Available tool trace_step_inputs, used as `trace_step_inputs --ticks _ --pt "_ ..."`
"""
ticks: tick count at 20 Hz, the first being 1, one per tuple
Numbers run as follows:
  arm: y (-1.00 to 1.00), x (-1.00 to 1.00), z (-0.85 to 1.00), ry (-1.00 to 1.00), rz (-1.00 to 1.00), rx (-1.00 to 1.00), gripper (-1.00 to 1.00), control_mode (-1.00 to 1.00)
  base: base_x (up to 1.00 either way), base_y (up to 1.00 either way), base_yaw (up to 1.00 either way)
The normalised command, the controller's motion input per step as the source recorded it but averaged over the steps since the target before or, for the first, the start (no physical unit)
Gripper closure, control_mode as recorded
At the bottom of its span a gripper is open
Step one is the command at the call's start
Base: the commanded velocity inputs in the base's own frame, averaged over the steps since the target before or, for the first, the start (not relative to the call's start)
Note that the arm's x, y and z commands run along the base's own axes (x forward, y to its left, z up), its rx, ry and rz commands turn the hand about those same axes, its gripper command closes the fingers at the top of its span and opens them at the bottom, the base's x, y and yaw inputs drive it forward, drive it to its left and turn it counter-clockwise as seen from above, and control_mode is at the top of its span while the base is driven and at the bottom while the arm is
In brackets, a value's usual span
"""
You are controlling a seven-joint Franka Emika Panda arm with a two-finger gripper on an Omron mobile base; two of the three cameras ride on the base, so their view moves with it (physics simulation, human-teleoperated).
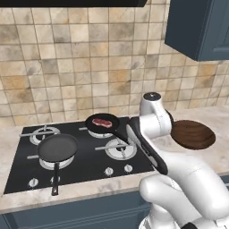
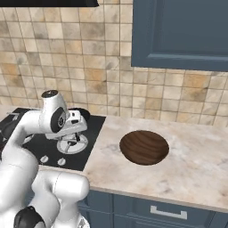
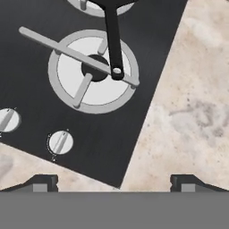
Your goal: Place one of the steaks on the plate and the other in the bowl. Then place the bowl in the fridge.
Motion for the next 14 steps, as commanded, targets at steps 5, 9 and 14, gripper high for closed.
trace_step_inputs --ticks 5,9,14 --pt "0.69 1.00 0.09 0.07 0.00 -0.03 -1.00 -1.00 0.00 0.00 0.00" --pt "0.15 1.00 0.33 0.19 0.00 0.00 -1.00 -1.00 0.00 0.00 0.00" --pt "0.11 0.94 0.16 0.13 0.06 0.00 -1.00 -1.00 0.00 0.00 0.00"
